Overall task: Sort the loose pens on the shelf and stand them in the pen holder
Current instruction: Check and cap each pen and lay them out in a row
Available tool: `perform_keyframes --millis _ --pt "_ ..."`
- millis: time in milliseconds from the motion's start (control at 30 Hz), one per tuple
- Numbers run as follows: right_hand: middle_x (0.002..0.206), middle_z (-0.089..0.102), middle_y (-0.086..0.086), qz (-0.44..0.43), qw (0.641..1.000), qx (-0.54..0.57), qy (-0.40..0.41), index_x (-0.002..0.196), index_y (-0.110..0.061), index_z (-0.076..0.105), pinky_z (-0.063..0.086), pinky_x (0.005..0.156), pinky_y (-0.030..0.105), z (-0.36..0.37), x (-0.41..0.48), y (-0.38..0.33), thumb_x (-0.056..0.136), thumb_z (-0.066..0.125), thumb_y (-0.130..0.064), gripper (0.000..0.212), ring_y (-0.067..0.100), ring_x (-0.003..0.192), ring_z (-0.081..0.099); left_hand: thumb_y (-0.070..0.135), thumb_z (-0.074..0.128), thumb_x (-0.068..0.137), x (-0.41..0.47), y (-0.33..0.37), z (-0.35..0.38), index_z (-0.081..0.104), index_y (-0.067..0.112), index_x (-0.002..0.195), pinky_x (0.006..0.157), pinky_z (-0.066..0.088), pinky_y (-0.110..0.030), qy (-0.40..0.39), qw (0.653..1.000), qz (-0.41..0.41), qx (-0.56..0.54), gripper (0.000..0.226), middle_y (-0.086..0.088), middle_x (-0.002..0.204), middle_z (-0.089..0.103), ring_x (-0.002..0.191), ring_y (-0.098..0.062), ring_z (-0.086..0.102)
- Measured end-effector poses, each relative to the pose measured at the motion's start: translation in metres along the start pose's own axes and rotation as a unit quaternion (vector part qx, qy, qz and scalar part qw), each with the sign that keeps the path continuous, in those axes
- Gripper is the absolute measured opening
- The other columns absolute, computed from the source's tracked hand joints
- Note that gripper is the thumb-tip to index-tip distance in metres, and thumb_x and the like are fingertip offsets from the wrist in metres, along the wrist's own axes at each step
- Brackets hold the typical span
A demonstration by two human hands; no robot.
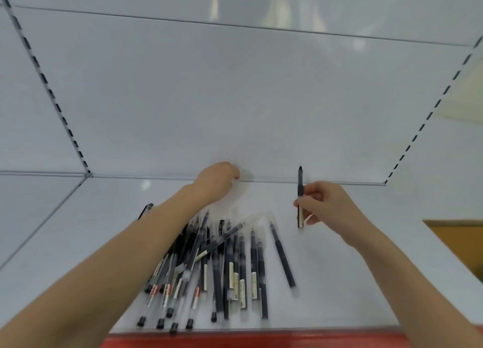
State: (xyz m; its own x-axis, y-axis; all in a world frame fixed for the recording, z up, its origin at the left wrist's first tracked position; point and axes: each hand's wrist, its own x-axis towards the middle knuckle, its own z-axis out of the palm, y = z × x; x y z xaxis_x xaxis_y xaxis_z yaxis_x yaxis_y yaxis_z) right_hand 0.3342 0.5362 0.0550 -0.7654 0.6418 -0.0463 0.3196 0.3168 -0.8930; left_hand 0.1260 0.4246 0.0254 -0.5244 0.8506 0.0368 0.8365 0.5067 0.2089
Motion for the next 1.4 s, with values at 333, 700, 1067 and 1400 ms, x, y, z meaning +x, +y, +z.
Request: perform_keyframes --millis 333,700,1067,1400 --pt "0.091 0.067 0.018 0.015 0.999 0.043 0.000 0.110 -0.011 0.051 0.050 0.048 0.020 -0.006 -0.018 0.002 0.081 0.055 0.001 0.032 0.022 0.060 0.065 0.005 0.041 0.093 0.022 -0.003 0.011 0.060 0.005 0.115 0.095 0.042 -0.034 0.033 0.999 0.015 0.020 0.029 -0.012 0.122 0.058 0.112 -0.030 0.053" --pt "0.052 0.061 0.002 -0.131 0.985 0.107 0.032 0.083 -0.013 0.058 0.045 0.046 0.020 0.008 -0.046 -0.041 0.090 0.053 -0.010 0.009 0.015 0.041 0.054 0.006 0.056 0.088 -0.067 0.032 -0.060 0.063 0.014 0.094 0.068 0.055 -0.024 0.117 0.702 -0.042 -0.701 0.012 -0.003 0.068 0.066 0.062 -0.012 0.063" --pt "0.048 0.059 0.003 -0.181 0.979 0.087 -0.046 0.073 -0.021 0.059 0.038 0.042 0.020 0.031 -0.070 -0.061 0.087 0.055 -0.016 0.016 0.017 0.038 0.043 0.009 0.054 0.086 -0.105 0.043 -0.070 0.060 0.010 0.096 0.063 0.057 -0.022 0.103 0.600 -0.024 -0.793 0.011 -0.001 0.065 0.066 0.061 -0.012 0.066" --pt "0.048 0.059 0.000 -0.187 0.979 0.071 -0.049 0.072 -0.023 0.062 0.039 0.045 0.023 0.041 -0.073 -0.062 0.083 0.056 -0.022 0.013 0.015 0.040 0.043 0.011 0.061 0.079 -0.113 0.052 -0.068 0.065 0.014 0.091 0.068 0.057 -0.024 0.138 0.638 -0.006 -0.758 0.013 -0.004 0.070 0.068 0.066 -0.015 0.064"
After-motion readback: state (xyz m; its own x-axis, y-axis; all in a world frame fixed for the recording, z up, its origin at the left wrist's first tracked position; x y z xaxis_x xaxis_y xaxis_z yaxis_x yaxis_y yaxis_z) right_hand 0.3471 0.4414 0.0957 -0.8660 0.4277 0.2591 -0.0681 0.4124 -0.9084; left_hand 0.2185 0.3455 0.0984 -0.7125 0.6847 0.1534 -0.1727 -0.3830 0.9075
